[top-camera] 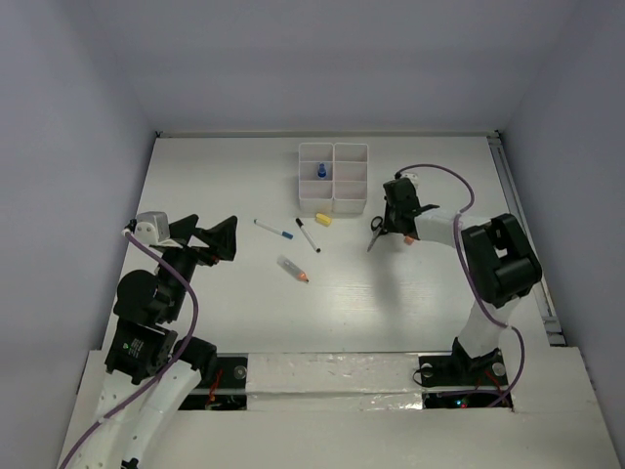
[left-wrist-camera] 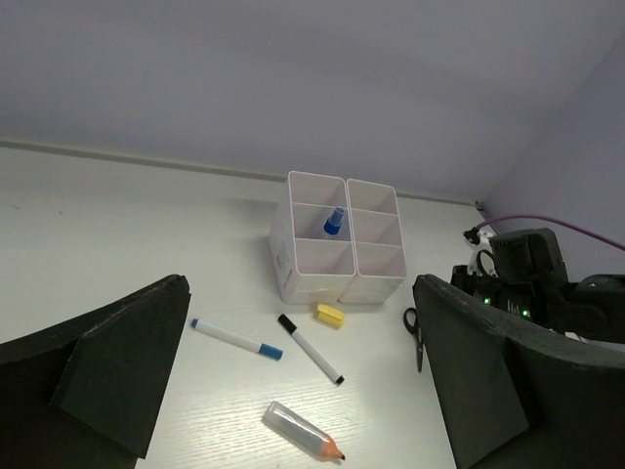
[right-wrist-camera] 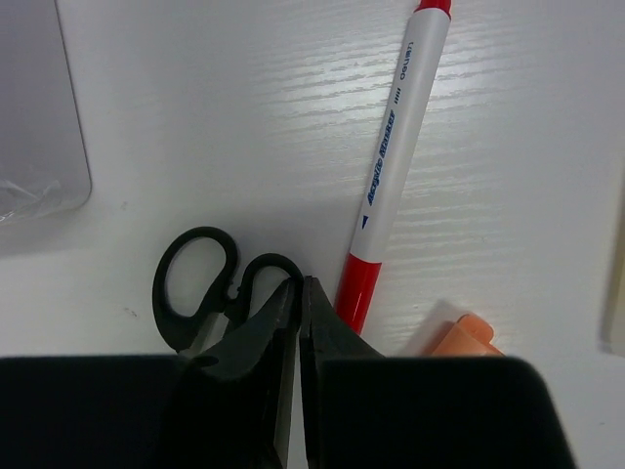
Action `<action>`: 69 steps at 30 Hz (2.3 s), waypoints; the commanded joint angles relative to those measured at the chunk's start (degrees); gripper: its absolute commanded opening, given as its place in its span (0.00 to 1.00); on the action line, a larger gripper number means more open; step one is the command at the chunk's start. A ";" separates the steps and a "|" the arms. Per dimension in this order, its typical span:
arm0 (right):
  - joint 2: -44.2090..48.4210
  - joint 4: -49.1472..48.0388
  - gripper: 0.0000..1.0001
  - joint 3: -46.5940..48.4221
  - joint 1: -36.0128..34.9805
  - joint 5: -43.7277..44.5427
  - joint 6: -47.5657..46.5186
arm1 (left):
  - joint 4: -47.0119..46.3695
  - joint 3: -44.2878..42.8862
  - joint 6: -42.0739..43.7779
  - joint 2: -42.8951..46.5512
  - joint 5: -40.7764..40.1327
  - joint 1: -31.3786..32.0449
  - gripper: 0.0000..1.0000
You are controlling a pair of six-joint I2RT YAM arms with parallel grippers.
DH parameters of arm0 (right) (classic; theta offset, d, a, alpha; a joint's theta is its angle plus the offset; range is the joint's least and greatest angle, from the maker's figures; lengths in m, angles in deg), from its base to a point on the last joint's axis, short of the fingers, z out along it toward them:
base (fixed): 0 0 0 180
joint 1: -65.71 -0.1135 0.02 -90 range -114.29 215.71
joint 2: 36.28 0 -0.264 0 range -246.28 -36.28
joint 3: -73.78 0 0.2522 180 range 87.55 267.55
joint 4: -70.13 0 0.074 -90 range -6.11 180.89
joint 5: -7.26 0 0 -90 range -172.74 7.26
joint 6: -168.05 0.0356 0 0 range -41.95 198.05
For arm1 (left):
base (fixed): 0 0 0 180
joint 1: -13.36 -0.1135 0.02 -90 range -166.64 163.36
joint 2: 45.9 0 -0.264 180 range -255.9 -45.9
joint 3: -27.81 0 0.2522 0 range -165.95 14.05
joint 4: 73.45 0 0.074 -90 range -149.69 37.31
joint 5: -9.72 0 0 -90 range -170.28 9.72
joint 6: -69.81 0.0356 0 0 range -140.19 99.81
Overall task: Sort the stationery into containers
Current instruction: Pick up the scissors from the center of the board, then place the scissors in the drawer.
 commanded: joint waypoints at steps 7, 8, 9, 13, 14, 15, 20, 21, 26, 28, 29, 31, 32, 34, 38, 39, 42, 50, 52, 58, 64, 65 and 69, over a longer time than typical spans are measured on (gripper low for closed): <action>1.82 -2.35 0.00 -1.45 -0.91 -1.54 -3.10 | -2.45 -0.16 0.78 -0.68 0.12 -0.36 0.99; 5.49 -3.41 0.00 -2.16 -0.92 -1.71 -3.80 | -2.45 -0.16 0.87 -0.68 0.12 -0.36 0.99; 7.79 -3.85 0.00 -3.21 -0.92 -1.98 -5.63 | -2.45 -0.16 0.87 -0.77 0.12 -0.36 0.99; 20.27 -7.10 0.00 -5.50 -0.92 -3.65 -8.98 | -2.53 -0.24 0.87 -1.12 0.64 -0.88 0.99; 22.38 -7.80 0.00 -6.55 -0.92 -4.00 -9.43 | -2.62 -0.24 0.78 -1.30 0.82 -0.89 0.99; 25.80 -10.25 0.00 -6.99 -0.92 -4.35 -9.69 | -2.71 -0.24 0.69 -1.30 1.00 -0.89 0.99; 26.37 -26.92 0.00 -8.49 -2.94 1.25 -15.65 | -2.88 -0.16 0.52 -1.83 1.96 -1.41 0.99; 26.36 -29.67 0.00 -8.06 -3.46 1.27 -15.67 | -2.88 -0.16 0.52 -1.91 1.96 -1.41 0.99; 16.53 -44.36 0.00 -3.23 -3.99 3.29 -24.79 | -2.71 -0.16 0.52 -2.00 1.97 -1.41 0.99; 13.37 -49.45 0.00 -0.25 -5.13 3.38 -29.61 | -2.62 -0.07 0.52 -2.09 1.88 -1.41 0.99; 10.83 -52.69 0.00 0.46 -5.14 3.29 -31.38 | -2.62 -0.07 0.52 -2.18 1.88 -1.41 0.99; 8.62 -56.40 0.00 1.96 -5.75 2.51 -35.42 | -2.62 -0.16 0.52 -2.44 1.96 -1.41 0.99; 7.65 -57.98 0.00 2.49 -6.27 2.42 -36.40 | -2.71 -0.16 0.60 -2.62 1.96 -1.41 0.99; 5.10 -60.98 0.00 3.72 -6.28 2.24 -38.42 | -2.71 -0.24 0.61 -2.97 2.05 -1.41 0.99; 0.70 -65.36 0.00 7.14 -6.28 1.54 -42.38 | -2.71 -0.33 0.61 -3.67 2.05 -1.94 0.99; -0.09 -66.16 0.00 7.50 -6.28 1.62 -43.00 | -2.71 -0.33 0.69 -3.76 2.05 -1.94 0.99; -3.34 -68.97 0.00 8.29 -6.28 0.84 -45.02 | -2.71 -0.33 0.69 -4.11 2.23 -2.47 0.99; -7.48 -72.06 0.00 7.15 -6.28 -2.07 -43.71 | -2.97 -0.42 0.52 -5.34 2.75 -3.52 0.99; -8.18 -73.11 0.00 6.54 -6.28 -2.50 -43.44 | -3.15 -0.42 0.61 -5.52 3.02 -3.52 0.99; -11.52 -75.14 0.00 6.18 -6.28 -2.24 -43.44 | -3.15 -0.42 0.52 -5.87 3.28 -4.05 0.99; -13.72 -74.87 0.00 7.94 -6.28 -1.72 -43.97 | -3.15 -0.33 0.43 -5.96 3.37 -4.05 0.99; -14.15 -74.96 0.00 8.12 -6.28 -1.80 -43.80 | -3.15 -0.33 0.43 -5.96 3.37 -4.05 0.99; -13.99 -74.70 0.00 7.59 -6.28 -2.15 -42.13 | -3.15 -0.33 0.43 -5.87 3.37 -4.57 0.99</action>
